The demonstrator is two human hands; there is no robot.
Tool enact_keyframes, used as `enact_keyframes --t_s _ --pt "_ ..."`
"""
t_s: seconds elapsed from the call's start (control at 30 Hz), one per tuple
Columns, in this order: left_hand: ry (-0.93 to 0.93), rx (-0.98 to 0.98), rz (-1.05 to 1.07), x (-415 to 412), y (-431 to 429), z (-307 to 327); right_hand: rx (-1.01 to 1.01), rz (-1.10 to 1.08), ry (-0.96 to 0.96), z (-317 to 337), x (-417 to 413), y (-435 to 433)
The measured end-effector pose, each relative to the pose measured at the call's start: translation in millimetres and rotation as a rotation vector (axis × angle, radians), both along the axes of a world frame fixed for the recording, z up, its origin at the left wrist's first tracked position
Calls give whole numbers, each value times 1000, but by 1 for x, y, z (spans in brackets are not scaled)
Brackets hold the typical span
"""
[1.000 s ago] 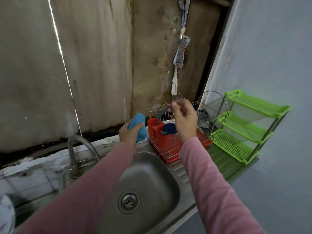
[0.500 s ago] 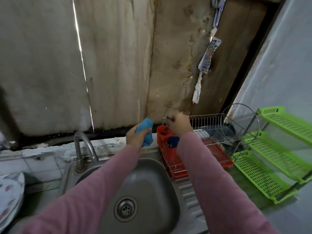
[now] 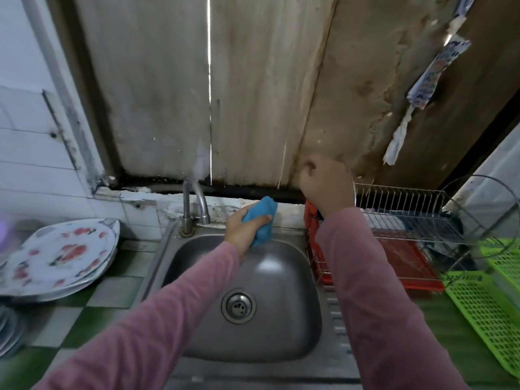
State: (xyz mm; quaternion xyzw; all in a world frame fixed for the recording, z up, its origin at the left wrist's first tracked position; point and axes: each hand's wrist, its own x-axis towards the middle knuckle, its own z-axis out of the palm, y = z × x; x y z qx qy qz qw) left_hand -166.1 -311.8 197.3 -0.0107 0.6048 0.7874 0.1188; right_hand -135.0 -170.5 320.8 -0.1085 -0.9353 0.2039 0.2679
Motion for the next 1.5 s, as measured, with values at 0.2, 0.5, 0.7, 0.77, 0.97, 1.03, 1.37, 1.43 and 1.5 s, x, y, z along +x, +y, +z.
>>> enact_keyframes --t_s 0.2,0.5,0.7,0.77,0.97,1.03,1.37,1.43,1.5 --pt "-8 -13 50 31 -60 -20 -160 234 110 -45 6 -70" --pt "-93 -15 311 68 -191 -62 -333 466 -128 -140 23 -193" --pt "-139 -36 452 96 -309 -83 -431 534 -350 -179 40 -302" --pt "-152 -48 500 105 -353 -89 -471 520 -396 -191 48 -342" --pt "-208 -92 587 130 -476 -108 -588 473 -545 -226 66 -451" --pt "-222 -92 620 136 -505 -113 -606 457 -602 -236 68 -473" --pt "-323 -79 727 102 -589 -132 -605 365 -742 -273 25 -535" --pt "-338 -98 727 87 -598 -136 -604 354 -757 -278 8 -543" --pt "-346 -108 724 72 -605 -138 -608 356 -798 -282 -9 -552"
